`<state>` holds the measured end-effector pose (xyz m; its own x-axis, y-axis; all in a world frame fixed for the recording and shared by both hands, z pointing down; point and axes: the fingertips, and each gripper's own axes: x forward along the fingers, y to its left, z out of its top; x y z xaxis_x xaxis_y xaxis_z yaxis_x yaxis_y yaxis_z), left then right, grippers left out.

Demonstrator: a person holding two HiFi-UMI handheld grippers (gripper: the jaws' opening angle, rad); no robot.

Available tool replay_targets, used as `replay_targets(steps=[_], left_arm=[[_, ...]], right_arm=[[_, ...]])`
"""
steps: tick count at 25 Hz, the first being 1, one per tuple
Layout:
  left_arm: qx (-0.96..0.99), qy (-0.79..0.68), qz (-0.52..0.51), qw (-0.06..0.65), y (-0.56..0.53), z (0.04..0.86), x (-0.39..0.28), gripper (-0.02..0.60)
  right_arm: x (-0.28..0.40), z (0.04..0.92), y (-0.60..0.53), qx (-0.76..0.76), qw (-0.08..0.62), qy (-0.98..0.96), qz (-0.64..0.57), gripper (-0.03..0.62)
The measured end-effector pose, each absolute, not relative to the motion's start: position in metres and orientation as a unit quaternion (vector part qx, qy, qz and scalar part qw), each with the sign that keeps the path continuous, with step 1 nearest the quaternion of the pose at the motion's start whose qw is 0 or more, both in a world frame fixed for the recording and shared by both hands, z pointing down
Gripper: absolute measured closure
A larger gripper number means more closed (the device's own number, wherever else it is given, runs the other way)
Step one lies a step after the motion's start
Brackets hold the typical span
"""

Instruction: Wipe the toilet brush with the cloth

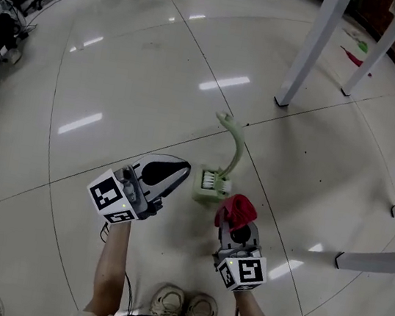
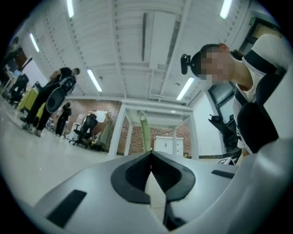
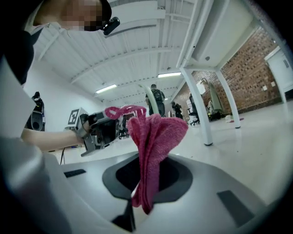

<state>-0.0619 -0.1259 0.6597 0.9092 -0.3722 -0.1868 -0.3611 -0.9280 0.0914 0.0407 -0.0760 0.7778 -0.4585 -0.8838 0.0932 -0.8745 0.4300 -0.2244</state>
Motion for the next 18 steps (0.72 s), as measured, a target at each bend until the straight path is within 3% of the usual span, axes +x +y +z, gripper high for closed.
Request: replay_targets(steps=[4, 5, 7, 8, 14, 15, 16, 18], left_arm=[[0.985, -0.134, -0.108, 0.002, -0.139, 0.605, -0.033, 0.559], [0.986, -0.13, -0.107, 0.0, -0.144, 0.596, -0.028, 0.499], [0.986, -0.121, -0.111, 0.006, -0.154, 0.582, -0.019, 0.321], [0.987, -0.112, -0.112, 0.009, -0.158, 0.576, -0.015, 0.311], [0.992, -0.088, -0.069, -0.053, -0.172, 0.568, 0.013, 0.32], [0.992, -0.086, -0.074, -0.058, -0.173, 0.567, 0.014, 0.406], [0.992, -0.08, -0.083, -0.058, -0.173, 0.566, 0.013, 0.454], [0.992, -0.064, -0.102, -0.049, -0.174, 0.564, 0.012, 0.466]], right_arm=[[0.066, 0.746, -0.086, -0.535, 0.04, 0.836, -0.115, 0.563], [0.069, 0.737, -0.089, -0.536, 0.044, 0.836, -0.11, 0.563], [0.075, 0.72, -0.095, -0.533, 0.055, 0.839, -0.1, 0.563], [0.076, 0.713, -0.099, -0.53, 0.061, 0.84, -0.096, 0.563], [0.083, 0.684, -0.12, -0.523, 0.092, 0.844, -0.082, 0.563], [0.083, 0.681, -0.124, -0.521, 0.095, 0.845, -0.079, 0.563], [0.083, 0.68, -0.127, -0.519, 0.097, 0.846, -0.076, 0.563], [0.085, 0.679, -0.136, -0.517, 0.099, 0.847, -0.073, 0.563]])
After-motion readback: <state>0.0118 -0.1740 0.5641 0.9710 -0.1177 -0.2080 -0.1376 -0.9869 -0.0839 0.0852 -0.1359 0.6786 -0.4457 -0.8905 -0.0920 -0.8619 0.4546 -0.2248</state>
